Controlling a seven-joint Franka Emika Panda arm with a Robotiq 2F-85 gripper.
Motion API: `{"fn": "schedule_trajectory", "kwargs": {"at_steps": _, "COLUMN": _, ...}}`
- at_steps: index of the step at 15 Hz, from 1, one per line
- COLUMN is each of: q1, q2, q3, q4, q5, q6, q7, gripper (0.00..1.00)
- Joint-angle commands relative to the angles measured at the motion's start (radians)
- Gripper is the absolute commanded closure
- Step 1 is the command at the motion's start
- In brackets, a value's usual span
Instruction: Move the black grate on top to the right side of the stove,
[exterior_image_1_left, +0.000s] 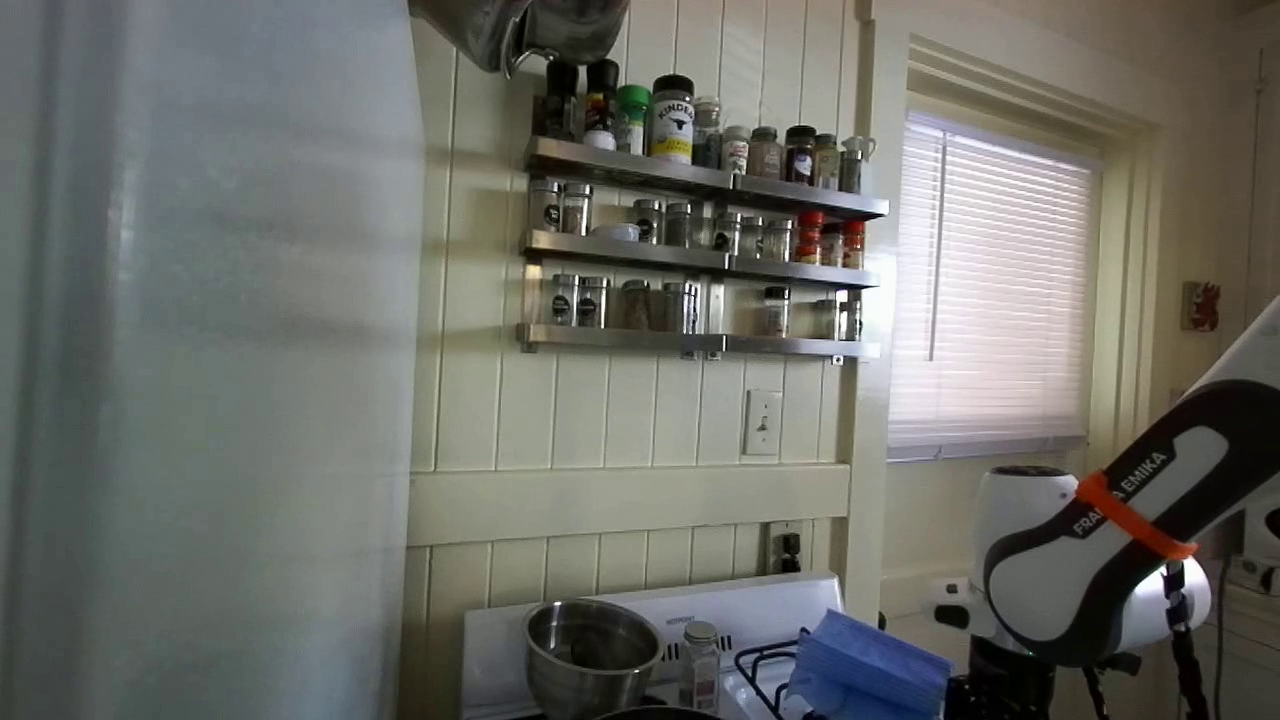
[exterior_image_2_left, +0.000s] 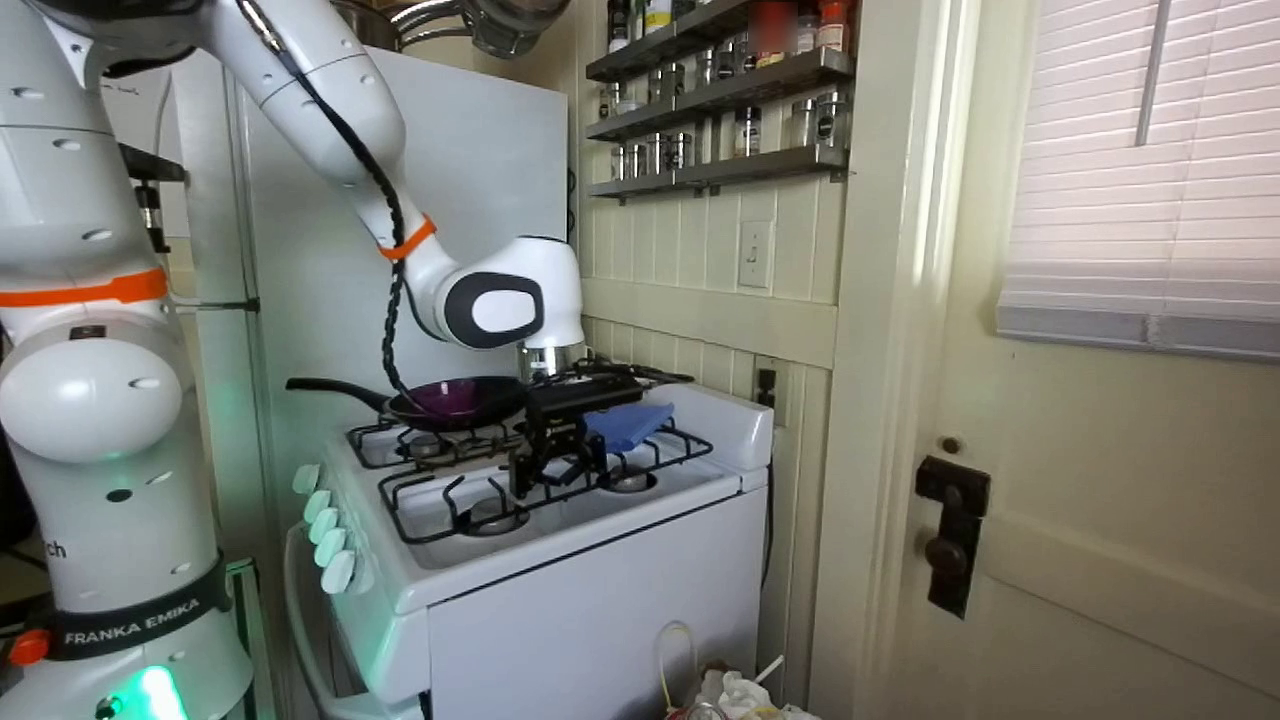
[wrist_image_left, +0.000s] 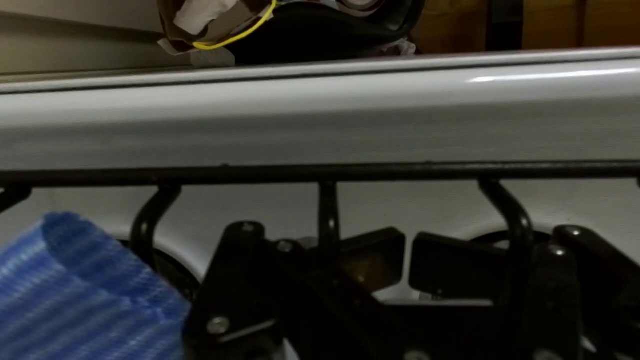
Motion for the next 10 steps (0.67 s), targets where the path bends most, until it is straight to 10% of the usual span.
{"fn": "schedule_trajectory", "kwargs": {"at_steps": 1, "q1": -0.022, "q2": -0.021, "q3": 0.005, "q4": -0.007, "q5": 0.041, "q6": 0.016, "q7": -0.05, "gripper": 1.0}}
{"fn": "schedule_trajectory", "kwargs": {"at_steps": 10, "q1": -0.038, "q2": 0.009, "q3": -0.005, "q4": 0.017, "q5": 0.097, "q6": -0.006, "q7": -0.175, "gripper": 1.0}}
